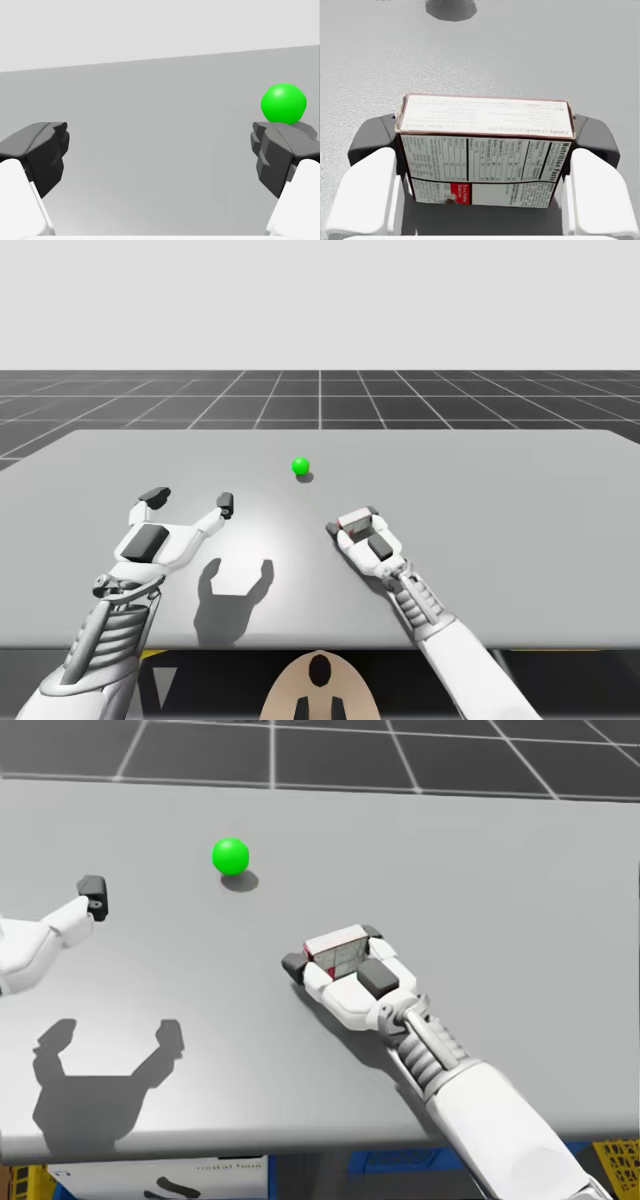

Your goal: Watch the red light. When it turns green, pick up the object.

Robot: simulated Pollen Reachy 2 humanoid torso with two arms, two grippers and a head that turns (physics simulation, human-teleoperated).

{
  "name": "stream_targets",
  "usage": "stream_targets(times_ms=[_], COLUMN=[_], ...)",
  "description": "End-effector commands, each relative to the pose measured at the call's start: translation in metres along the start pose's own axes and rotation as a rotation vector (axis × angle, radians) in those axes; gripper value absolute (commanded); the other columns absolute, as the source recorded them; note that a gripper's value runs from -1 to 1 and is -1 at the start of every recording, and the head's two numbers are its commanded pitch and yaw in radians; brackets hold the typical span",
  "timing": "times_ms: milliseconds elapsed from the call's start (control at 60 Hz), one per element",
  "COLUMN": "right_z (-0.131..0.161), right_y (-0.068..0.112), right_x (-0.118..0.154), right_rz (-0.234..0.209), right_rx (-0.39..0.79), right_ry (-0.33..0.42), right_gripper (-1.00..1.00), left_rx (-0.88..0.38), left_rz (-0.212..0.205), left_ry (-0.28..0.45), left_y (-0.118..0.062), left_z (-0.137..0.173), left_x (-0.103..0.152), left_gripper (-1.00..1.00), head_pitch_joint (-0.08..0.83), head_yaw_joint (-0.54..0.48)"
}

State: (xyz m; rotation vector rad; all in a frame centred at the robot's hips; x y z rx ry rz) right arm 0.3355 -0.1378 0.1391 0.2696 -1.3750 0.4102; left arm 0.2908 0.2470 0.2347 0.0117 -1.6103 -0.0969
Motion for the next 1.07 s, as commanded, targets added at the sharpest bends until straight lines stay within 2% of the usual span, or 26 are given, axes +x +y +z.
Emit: stream_targets(times_ms=[17,100,350,517,717,917,983,1067], right_z=[-0.005,-0.005,-0.004,0.001,0.018,0.044,0.053,0.068], right_y=[0.022,0.022,0.023,0.024,0.026,0.026,0.025,0.023], right_x=[-0.001,-0.003,-0.004,0.004,0.056,0.132,0.155,0.186], right_rz=[-0.056,-0.048,-0.047,-0.05,-0.035,0.073,0.082,0.113], right_rx=[0.024,0.026,0.033,0.031,0.021,-0.021,-0.033,-0.056], right_ry=[-0.02,-0.017,-0.016,-0.036,-0.167,-0.379,-0.433,-0.518], right_gripper=[1.0,1.0,0.99,0.99,1.0,1.0,1.0,0.99], left_rx=[-0.001,0.0,-0.001,-0.002,0.001,0.004,0.004,0.004], left_rz=[-0.001,-0.002,-0.003,-0.002,0.003,0.007,0.007,0.008], left_ry=[0.0,0.0,0.0,-0.001,-0.001,-0.005,-0.005,-0.005], left_y=[-0.001,-0.001,-0.002,-0.003,-0.003,-0.002,-0.003,-0.002], left_z=[0.0,0.0,0.001,0.001,0.001,0.002,0.002,0.002], left_x=[0.0,0.0,0.0,0.0,0.001,0.002,0.002,0.002], left_gripper=[-1.0,-1.0,-1.0,-1.0,-1.0,-1.0,-1.0,-1.0], head_pitch_joint=[0.627,0.586,0.35,0.307,0.288,0.281,0.278,0.275], head_yaw_joint=[-0.1,-0.1,-0.13,-0.13,-0.13,-0.14,-0.14,-0.14])
